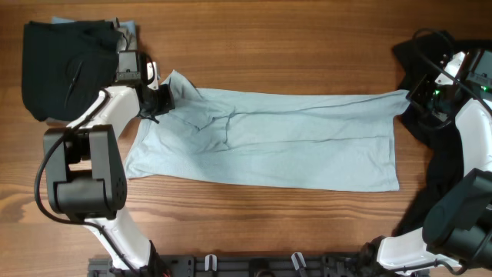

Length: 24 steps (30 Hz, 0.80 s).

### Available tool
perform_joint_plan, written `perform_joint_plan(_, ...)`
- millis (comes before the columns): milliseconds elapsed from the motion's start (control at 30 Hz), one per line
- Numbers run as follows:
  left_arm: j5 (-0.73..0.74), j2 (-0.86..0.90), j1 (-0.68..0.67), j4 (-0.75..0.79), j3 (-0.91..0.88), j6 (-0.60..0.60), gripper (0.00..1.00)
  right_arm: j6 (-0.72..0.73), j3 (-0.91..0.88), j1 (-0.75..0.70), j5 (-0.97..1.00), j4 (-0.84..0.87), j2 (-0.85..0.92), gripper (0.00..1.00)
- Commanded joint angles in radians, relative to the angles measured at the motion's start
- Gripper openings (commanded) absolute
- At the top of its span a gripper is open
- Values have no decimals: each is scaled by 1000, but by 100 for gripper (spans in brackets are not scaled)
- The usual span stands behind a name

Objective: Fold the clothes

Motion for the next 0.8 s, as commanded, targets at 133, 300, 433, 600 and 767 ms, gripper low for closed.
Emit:
perform_joint_plan(133, 12, -71, 6, 6, 25, -3, 4, -16, 5, -3, -10, 6, -16, 4)
perform_joint_plan(300, 11, -114, 14, 10, 43, -32, 4, -21, 5, -3, -10, 21, -16, 5)
perform_joint_plan(433, 13, -145, 32, 29, 43, -60, 4, -34, 4, -2, -11, 44, -15, 5)
perform_joint_plan(600, 35, -154, 32, 28, 43, -59, 4, -102, 4, 18, -29, 68, -11, 4)
perform_joint_plan(767, 66, -154, 32, 29, 43, -78, 4, -124, 4, 48, -29, 96, 27, 4)
